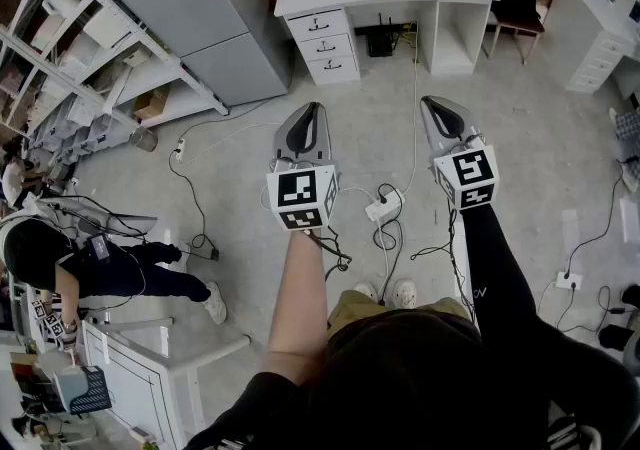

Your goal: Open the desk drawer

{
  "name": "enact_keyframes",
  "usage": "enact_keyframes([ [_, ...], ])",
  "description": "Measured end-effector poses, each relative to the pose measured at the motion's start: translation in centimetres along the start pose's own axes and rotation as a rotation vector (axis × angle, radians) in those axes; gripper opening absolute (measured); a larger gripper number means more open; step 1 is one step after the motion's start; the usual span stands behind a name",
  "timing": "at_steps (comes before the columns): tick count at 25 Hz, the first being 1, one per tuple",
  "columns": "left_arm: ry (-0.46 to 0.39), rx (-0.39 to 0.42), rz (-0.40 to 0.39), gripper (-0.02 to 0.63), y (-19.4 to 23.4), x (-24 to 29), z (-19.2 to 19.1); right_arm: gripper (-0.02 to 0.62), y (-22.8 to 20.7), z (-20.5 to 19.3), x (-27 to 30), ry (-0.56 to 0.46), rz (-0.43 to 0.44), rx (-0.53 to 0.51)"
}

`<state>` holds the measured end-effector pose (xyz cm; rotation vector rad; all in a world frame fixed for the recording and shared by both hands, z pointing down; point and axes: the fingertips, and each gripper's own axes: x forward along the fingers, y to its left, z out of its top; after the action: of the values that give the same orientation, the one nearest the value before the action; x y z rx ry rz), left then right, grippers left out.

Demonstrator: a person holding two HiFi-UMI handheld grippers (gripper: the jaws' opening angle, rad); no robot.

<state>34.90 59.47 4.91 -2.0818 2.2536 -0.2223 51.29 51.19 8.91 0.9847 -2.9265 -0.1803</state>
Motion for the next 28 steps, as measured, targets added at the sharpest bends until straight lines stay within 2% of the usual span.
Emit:
enact_keyframes([
  [6, -0.008, 0.026, 0.015, 0.011, -1.7, -0.8, 0.9, 0.000, -0.9, -0.3, -2.2, -0.008, 0.000, 0.023],
  [10, -0.029, 0.053, -0.012, 0.009, -2.9, -1.2, 2.0, 0.000, -0.5, -0.2, -2.6, -0.028, 0.043, 0.101],
  [12, -0.052, 0.076, -0.016, 0.009, -3.5, -1.3, 2.9, 0.000, 0.1, 0.0, -2.7, -0.035, 0.064, 0.098],
  [14, -0.072, 0.100, -0.015, 0.009, -4.0, -1.7, 3.5, 0.035, 0.9, 0.3, -2.9, -0.044, 0.086, 0.081],
  [16, -0.087, 0.100, -0.006, 0.009, -4.0, -2.1, 3.9, 0.212, 1.6, 0.6, -2.8, -0.053, 0.113, 0.077],
  [18, -0.090, 0.099, 0.005, 0.009, -3.7, -2.5, 3.9, 0.344, 2.0, 1.0, -2.7, -0.072, 0.123, 0.088],
  [20, -0.088, 0.099, 0.010, 0.009, -3.6, -3.0, 3.8, 0.446, 2.1, 1.4, -2.8, -0.100, 0.122, 0.112],
  [24, -0.094, 0.068, -0.021, 0.009, -3.3, -3.6, 3.2, 0.509, 3.1, 1.6, -2.6, -0.103, 0.156, 0.103],
  [28, -0.104, 0.023, -0.044, 0.009, -2.8, -3.5, 2.7, 0.517, 3.7, 1.1, -1.6, -0.088, 0.169, 0.098],
])
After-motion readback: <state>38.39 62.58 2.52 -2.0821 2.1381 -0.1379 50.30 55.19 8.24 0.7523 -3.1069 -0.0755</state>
